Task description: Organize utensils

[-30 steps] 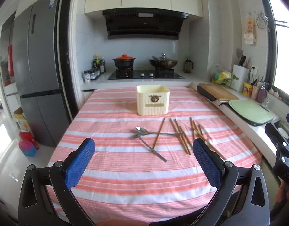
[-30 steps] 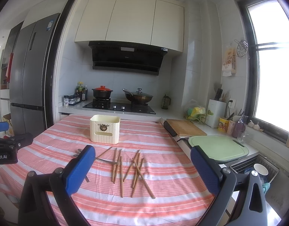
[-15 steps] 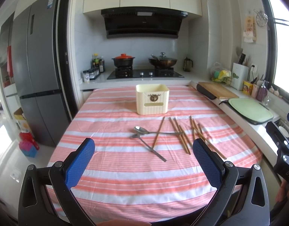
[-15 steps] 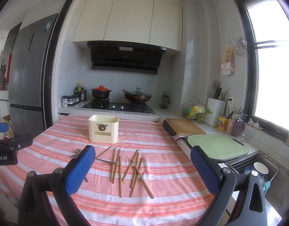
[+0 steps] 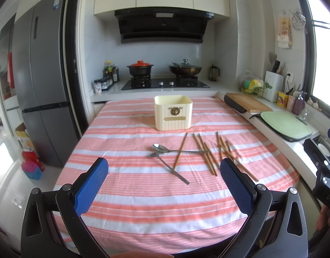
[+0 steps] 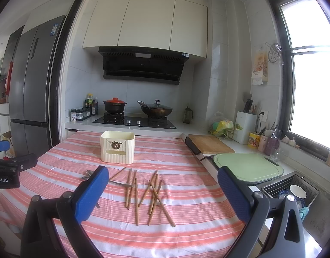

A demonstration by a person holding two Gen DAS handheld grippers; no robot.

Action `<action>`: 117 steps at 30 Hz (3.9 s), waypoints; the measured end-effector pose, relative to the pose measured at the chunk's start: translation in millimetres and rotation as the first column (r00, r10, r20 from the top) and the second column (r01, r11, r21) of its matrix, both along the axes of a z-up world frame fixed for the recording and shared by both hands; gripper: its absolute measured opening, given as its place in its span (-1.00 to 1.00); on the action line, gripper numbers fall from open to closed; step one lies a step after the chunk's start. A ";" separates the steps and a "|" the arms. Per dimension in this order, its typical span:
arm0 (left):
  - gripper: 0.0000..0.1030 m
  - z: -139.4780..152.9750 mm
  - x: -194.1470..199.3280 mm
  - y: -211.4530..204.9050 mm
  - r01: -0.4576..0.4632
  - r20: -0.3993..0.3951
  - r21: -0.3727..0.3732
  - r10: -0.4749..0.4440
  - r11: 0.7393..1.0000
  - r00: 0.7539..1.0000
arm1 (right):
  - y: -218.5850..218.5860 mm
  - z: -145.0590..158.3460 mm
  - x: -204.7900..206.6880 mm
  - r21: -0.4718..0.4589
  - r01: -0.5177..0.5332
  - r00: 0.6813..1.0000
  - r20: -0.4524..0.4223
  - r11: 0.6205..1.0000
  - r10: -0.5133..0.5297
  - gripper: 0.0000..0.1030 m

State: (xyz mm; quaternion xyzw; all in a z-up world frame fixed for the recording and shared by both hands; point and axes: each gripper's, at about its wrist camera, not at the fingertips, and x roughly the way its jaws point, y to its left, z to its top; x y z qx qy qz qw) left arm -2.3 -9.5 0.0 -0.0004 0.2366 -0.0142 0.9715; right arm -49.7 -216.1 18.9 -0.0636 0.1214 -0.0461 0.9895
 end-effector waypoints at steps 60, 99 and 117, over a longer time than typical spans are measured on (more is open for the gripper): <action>0.99 -142.7 226.1 14.2 -0.145 -0.424 -0.023 0.122 0.989 0.898 | -32.7 -91.1 100.8 0.019 0.057 0.949 -0.311 0.998 -0.048 1.00; 0.99 -192.5 218.2 39.6 -0.223 -0.510 0.110 0.247 0.969 0.824 | -83.4 -154.4 220.1 0.024 -0.113 0.807 -0.581 0.993 0.106 0.86; 0.99 -192.0 191.7 98.2 -0.218 -0.522 0.126 0.252 0.968 0.815 | -103.9 -172.9 227.1 0.065 -0.022 0.726 -0.685 0.998 0.061 -0.86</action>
